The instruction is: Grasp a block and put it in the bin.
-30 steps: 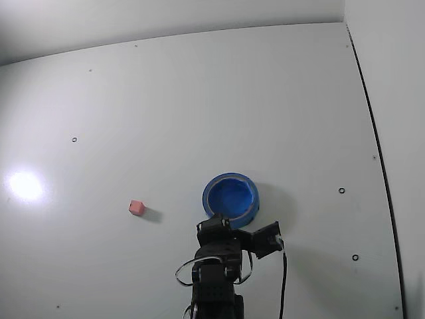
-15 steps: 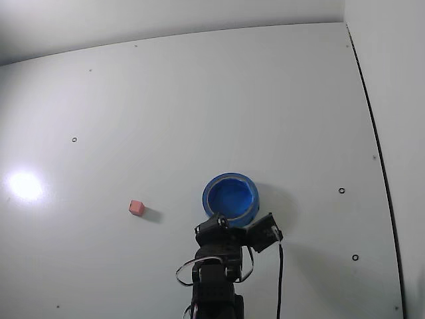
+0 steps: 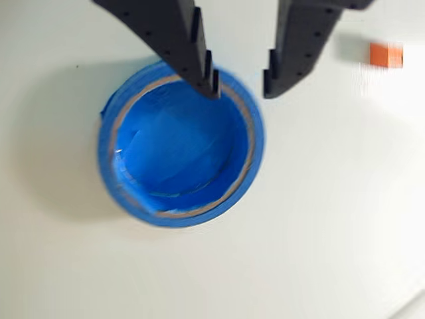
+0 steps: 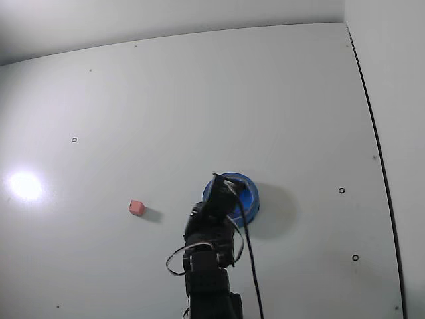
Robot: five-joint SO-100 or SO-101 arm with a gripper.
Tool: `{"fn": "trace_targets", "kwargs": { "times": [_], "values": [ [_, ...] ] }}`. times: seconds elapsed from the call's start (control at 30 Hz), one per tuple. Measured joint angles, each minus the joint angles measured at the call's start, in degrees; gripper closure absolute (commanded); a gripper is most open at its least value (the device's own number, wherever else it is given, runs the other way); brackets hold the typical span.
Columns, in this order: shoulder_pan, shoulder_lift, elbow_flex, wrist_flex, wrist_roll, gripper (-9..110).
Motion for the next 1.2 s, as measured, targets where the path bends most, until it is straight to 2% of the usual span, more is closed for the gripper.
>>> {"fn": "trace_targets", "kwargs": {
  "times": [0.1, 0.23, 0.37, 0.73, 1.2],
  "values": [
    [-1.8, -2.9, -3.3, 3.4, -2.5, 80],
    [-13.0, -12.3, -17.5, 15.3, -2.9, 80],
    [-20.0, -22.9, -30.0, 19.7, -1.0, 80],
    [-23.7, -53.0, -52.2, 20.2, 0.4, 80],
    [-23.7, -64.4, -62.0, 20.2, 0.4, 80]
  ]
}}
